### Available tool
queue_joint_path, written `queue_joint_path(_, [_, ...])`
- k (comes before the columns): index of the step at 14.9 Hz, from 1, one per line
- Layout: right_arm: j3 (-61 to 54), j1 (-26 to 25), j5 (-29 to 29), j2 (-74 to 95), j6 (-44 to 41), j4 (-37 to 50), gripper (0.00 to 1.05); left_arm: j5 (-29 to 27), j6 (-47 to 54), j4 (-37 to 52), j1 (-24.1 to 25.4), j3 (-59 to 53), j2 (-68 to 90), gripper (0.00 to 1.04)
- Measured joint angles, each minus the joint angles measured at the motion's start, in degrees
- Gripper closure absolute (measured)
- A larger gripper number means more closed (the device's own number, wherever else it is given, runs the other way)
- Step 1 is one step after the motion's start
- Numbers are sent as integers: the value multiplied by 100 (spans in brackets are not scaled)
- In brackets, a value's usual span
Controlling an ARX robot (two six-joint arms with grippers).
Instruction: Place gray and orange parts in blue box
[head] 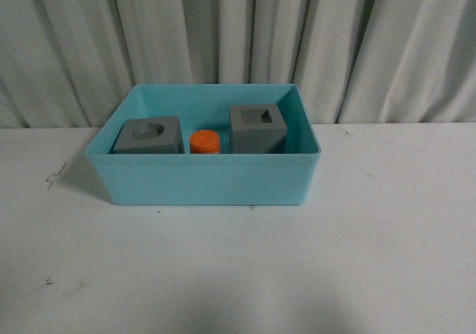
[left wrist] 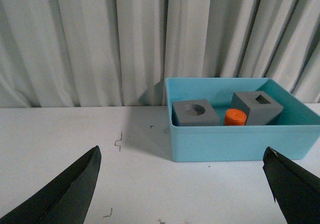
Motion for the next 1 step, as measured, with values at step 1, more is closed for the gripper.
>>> queue_joint_path(1, [0, 0, 0, 0, 0, 0, 6, 0, 0, 2, 0, 0, 0, 7])
